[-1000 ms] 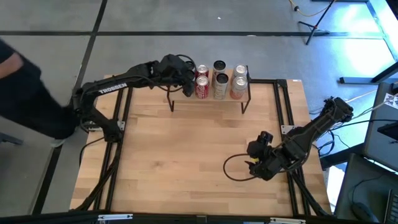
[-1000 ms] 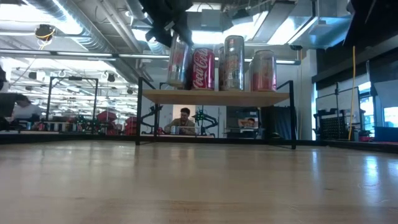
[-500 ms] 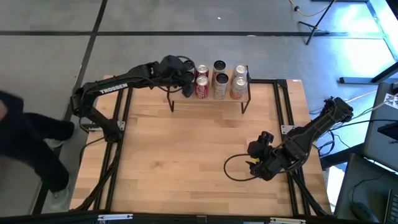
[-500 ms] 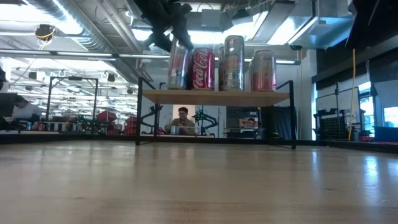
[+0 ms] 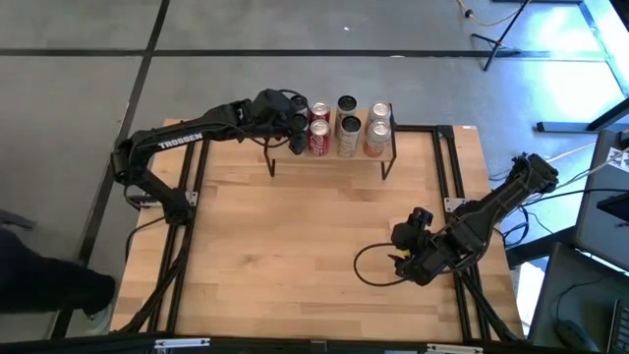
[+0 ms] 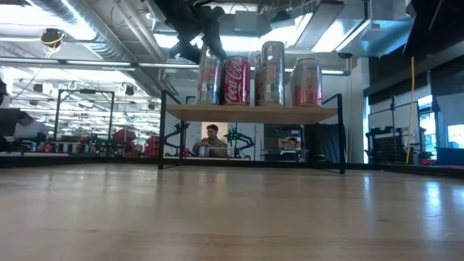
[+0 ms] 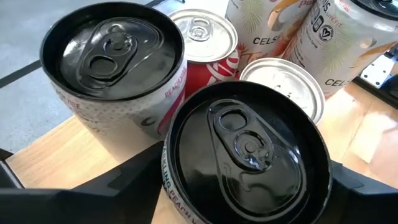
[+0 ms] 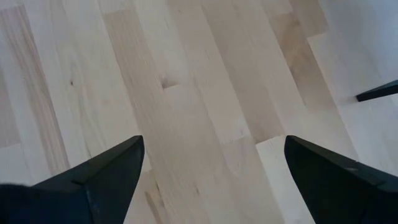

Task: Place canned beverage on shelf
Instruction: Put the white and pink soda can on the shelf, then return to Home Position

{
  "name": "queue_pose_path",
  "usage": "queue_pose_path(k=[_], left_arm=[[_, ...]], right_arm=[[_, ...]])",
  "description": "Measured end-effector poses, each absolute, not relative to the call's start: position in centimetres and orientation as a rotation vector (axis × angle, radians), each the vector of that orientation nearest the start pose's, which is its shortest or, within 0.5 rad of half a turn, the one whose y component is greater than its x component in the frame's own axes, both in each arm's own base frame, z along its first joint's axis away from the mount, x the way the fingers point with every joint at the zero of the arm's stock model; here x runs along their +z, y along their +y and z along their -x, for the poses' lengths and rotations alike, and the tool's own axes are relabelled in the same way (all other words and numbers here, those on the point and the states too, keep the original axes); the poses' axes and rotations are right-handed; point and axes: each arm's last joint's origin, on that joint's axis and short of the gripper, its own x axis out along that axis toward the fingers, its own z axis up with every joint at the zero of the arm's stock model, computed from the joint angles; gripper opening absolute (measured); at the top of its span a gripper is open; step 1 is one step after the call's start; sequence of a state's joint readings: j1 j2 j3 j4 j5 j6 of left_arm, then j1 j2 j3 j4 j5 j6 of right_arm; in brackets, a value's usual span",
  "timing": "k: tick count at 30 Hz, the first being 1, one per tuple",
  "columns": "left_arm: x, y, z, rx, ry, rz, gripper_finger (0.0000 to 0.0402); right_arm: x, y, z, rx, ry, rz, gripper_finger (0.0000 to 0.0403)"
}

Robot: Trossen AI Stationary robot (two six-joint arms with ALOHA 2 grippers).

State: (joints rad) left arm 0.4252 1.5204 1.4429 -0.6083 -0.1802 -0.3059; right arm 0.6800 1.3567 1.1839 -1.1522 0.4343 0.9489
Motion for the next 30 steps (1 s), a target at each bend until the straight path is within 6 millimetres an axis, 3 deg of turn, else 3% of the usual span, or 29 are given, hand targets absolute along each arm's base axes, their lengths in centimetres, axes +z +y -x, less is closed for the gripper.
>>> queue_pose_path(k=[6, 14, 23, 27, 30], left_arm=[[35.5, 14.0, -29.8, 0.645, 0.603, 0.354, 0.0327], [40.6, 12.4, -28.3, 0.592, 0.565, 0.354, 0.0334], [45.9, 7.2, -24.7, 0.54, 0.471, 0.245, 0.033], [45.9, 4.0, -23.0, 0.476, 0.461, 0.21, 0.0308], [44.9, 1.9, -21.6, 0.435, 0.469, 0.198, 0.0275]], right_arm=[[28.7, 14.0, -19.3, -0.322, 1.073, -0.144, 0.0376], [28.7, 14.1, -19.3, -0.322, 1.067, -0.145, 0.0376], [28.8, 14.3, -19.5, -0.286, 1.074, -0.163, 0.0376], [29.1, 14.1, -19.2, -0.249, 1.073, -0.131, 0.0369], [29.9, 13.6, -19.2, -0.209, 1.03, -0.125, 0.0338]])
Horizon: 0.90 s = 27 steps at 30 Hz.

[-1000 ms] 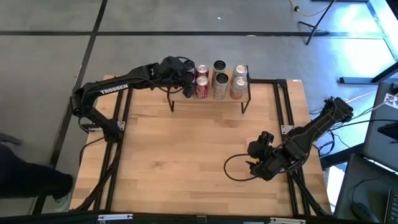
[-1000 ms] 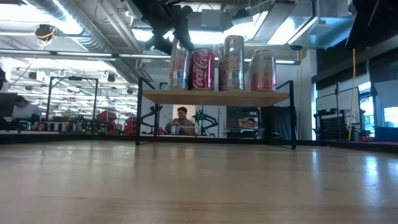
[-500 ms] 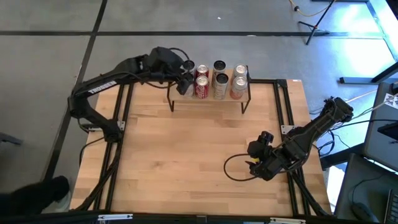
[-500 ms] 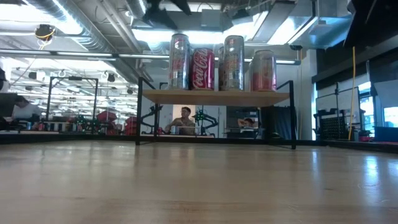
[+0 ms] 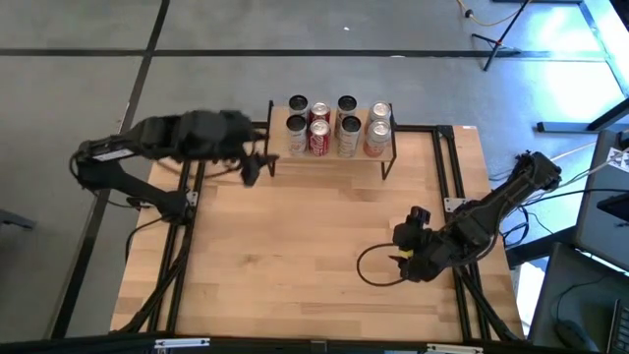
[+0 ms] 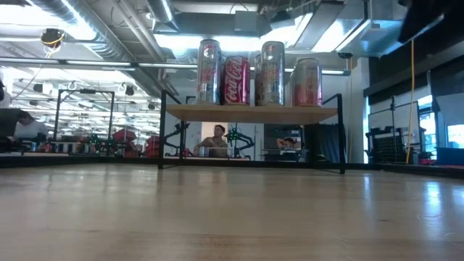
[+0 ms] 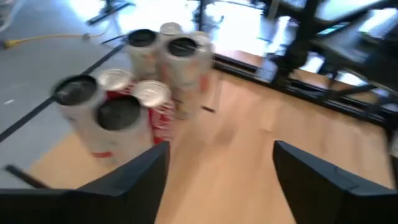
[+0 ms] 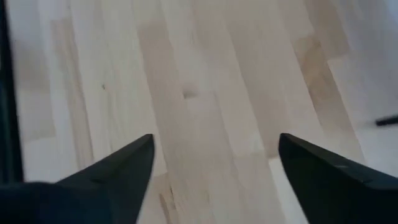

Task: Place canned beverage on shelf
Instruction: Return to Home Position

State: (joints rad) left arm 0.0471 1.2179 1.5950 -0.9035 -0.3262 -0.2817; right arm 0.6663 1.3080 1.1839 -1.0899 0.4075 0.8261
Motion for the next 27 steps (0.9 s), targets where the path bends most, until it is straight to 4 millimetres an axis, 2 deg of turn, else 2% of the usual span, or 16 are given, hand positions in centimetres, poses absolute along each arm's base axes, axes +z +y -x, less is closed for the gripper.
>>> queue_pose_path(k=[3, 8, 12, 16, 18, 22, 27], left_arm=[[43.6, 0.2, -20.6, 0.351, 0.443, 0.191, 0.0238], [41.2, -1.8, -19.7, 0.2, 0.37, 0.171, 0.0178], [39.1, -2.6, -19.1, 0.026, 0.298, 0.155, 0.0142], [37.3, -2.7, -18.3, -0.055, 0.265, 0.163, 0.0119], [36.5, -2.5, -17.6, -0.035, 0.272, 0.166, 0.0112], [35.5, -2.3, -16.8, -0.002, 0.283, 0.215, 0.0107], [35.0, -2.2, -16.4, 0.032, 0.294, 0.127, 0.0112]], right_arm=[[30.7, 12.9, -19.3, -0.177, 0.986, -0.137, 0.0284], [32.2, 11.9, -20.5, -0.047, 0.878, -0.158, 0.0171], [32.7, 10.7, -21.9, 0.045, 0.848, -0.202, 0.0087], [32.5, 9.2, -23.7, 0.102, 0.772, -0.297, 0.0016], [31.9, 8.3, -24.2, 0.102, 0.734, -0.331, 0.0007], [30.9, 6.9, -24.9, 0.105, 0.651, -0.377, 0.0029], [29.8, 5.7, -25.1, 0.122, 0.641, -0.308, 0.0031]])
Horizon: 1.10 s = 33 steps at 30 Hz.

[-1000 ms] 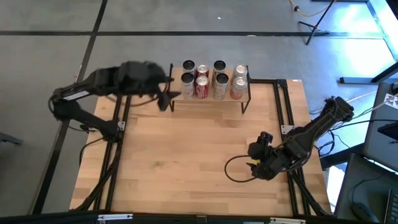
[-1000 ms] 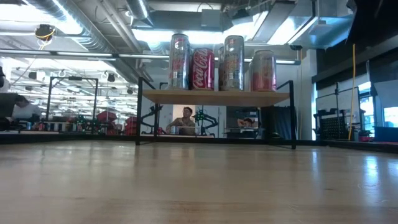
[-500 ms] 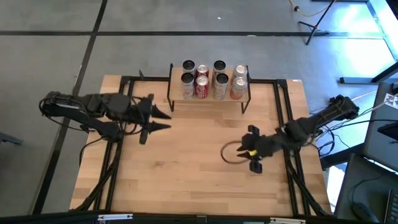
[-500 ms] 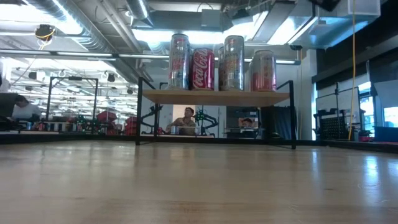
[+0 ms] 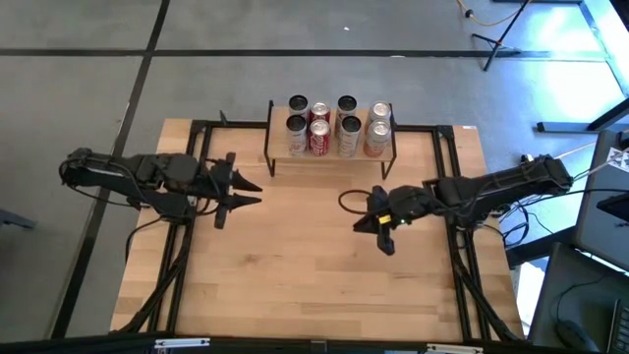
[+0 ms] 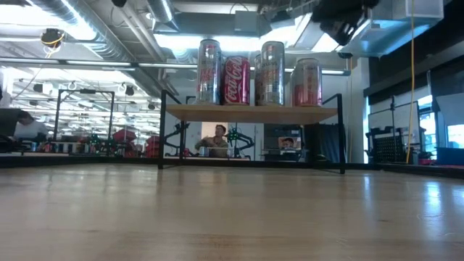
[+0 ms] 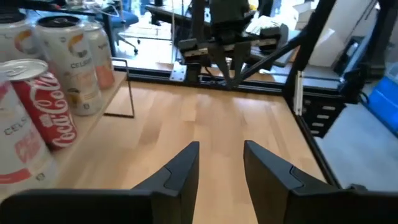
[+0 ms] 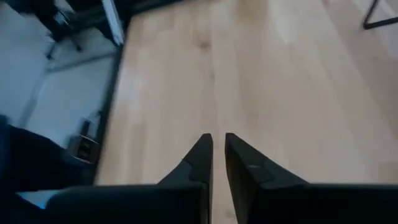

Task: Place canned beverage on shelf
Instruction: Return to Home Position

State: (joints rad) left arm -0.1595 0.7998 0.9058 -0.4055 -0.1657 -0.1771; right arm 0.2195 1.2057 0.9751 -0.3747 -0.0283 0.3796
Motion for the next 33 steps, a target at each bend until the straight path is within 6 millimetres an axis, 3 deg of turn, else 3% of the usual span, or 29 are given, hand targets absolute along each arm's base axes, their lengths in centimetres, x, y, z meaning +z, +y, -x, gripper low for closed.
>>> queue_pose_path(k=[6, 12, 21, 26, 33], left_arm=[[33.9, -2.3, -16.9, 0.019, 0.323, 0.036, 0.0114], [31.8, -2.3, -16.9, -0.018, 0.263, 0.014, 0.011], [28.0, -2.1, -15.6, -0.021, 0.127, 0.03, 0.011], [26.2, -2.0, -14.6, -0.023, 0.083, 0.029, 0.011], [25.2, -1.8, -13.8, -0.013, 0.089, 0.053, 0.011]], right_arm=[[29.5, 4.1, -25.0, 0.089, 0.661, -0.197, 0.0024], [30.3, 3.9, -23.5, 0.163, 0.573, -0.013, 0.0023], [27.7, 2.1, -20.6, 0.119, 0.403, -0.067, 0.0023], [28.0, 1.9, -19.2, 0.091, 0.218, -0.113, 0.0023], [28.6, 1.3, -18.0, -0.058, 0.171, -0.101, 0.0023]])
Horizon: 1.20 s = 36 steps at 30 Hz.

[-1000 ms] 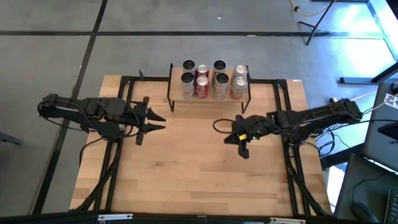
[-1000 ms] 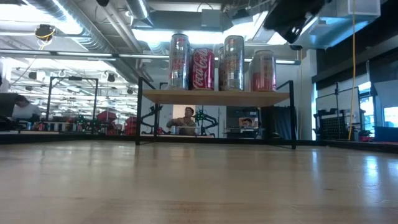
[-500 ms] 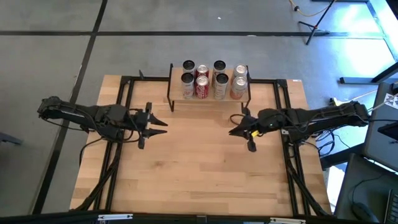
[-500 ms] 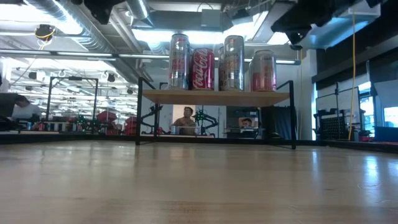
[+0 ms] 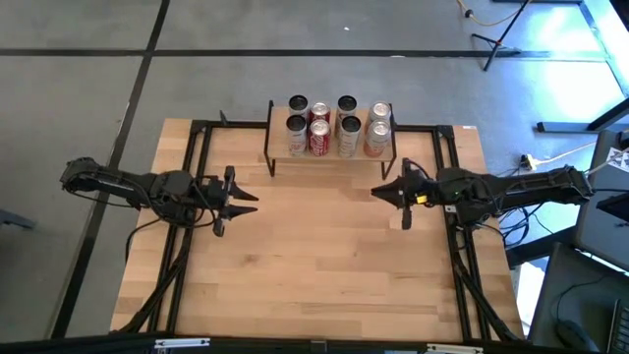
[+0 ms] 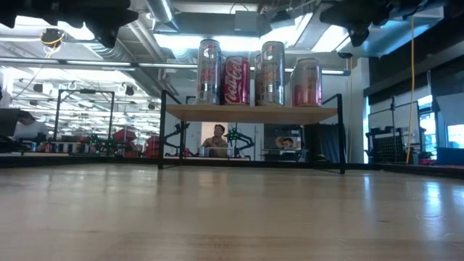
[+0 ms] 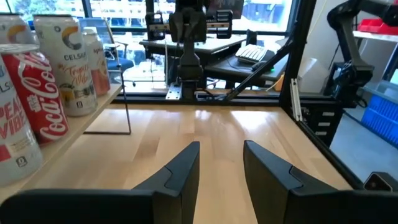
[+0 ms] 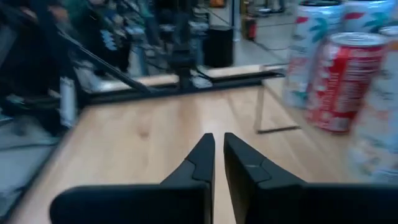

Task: Place canned beverage on shelf
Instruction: Return to Home Position

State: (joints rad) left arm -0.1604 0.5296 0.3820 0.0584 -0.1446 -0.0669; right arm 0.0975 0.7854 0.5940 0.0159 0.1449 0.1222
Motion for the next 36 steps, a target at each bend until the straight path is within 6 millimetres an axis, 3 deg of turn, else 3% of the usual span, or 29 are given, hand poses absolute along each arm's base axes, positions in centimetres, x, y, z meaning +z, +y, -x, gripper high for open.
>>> queue_pose_path(k=[9, 14, 26, 36], left_arm=[[25.0, -1.8, -13.8, -0.016, 0.094, -0.046, 0.011], [23.6, -1.9, -13.8, -0.048, 0.104, -0.05, 0.011], [20.0, -1.7, -12.5, -0.042, -0.088, 0.011, 0.011], [18.1, -1.5, -11.7, -0.025, -0.096, 0.039, 0.011]], right_arm=[[27.0, 1.3, -17.7, -0.082, 0.311, -0.056, 0.0024], [25.5, 1.2, -17.9, -0.087, 0.22, -0.069, 0.0024], [21.0, 1.2, -17.0, -0.069, 0.051, -0.099, 0.0024], [18.4, 1.2, -16.0, -0.043, 0.041, -0.121, 0.0024]])
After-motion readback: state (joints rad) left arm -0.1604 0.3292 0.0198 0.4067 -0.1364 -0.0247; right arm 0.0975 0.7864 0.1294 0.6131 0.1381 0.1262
